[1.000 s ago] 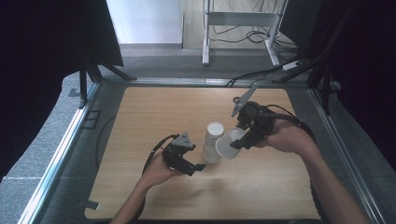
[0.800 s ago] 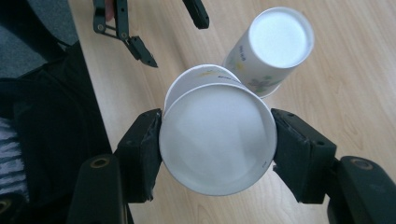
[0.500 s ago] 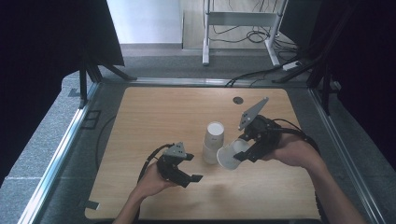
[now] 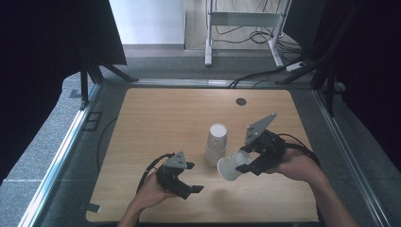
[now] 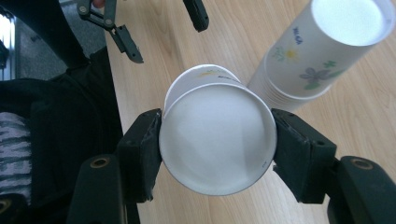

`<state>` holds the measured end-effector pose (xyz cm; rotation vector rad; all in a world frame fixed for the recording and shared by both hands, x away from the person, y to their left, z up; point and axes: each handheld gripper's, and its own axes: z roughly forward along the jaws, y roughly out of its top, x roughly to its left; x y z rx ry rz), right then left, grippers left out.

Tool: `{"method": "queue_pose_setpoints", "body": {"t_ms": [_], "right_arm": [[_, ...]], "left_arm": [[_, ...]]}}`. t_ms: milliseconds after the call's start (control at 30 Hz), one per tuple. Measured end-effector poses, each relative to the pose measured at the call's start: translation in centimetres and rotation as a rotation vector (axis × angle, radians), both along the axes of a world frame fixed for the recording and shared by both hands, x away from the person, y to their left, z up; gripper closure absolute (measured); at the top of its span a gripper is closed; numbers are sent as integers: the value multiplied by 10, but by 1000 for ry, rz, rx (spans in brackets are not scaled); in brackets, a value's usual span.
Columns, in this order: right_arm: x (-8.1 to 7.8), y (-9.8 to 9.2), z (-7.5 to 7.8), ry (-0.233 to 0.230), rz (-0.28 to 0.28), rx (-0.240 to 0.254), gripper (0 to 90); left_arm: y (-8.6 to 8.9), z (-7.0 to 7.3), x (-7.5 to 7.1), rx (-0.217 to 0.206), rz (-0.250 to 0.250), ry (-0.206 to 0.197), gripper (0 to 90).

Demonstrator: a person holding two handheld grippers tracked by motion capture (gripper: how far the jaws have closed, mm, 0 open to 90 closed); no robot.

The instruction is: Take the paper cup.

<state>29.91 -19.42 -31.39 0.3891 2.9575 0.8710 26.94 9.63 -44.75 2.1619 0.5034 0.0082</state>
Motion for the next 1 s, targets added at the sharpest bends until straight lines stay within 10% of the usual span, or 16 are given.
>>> {"method": "queue_pose_setpoints", "body": {"t_ms": [1000], "right_arm": [[-21, -5, -74, -53, 46, 244, 371]], "left_arm": [[-2, -3, -17, 43, -51, -23, 59]]}}
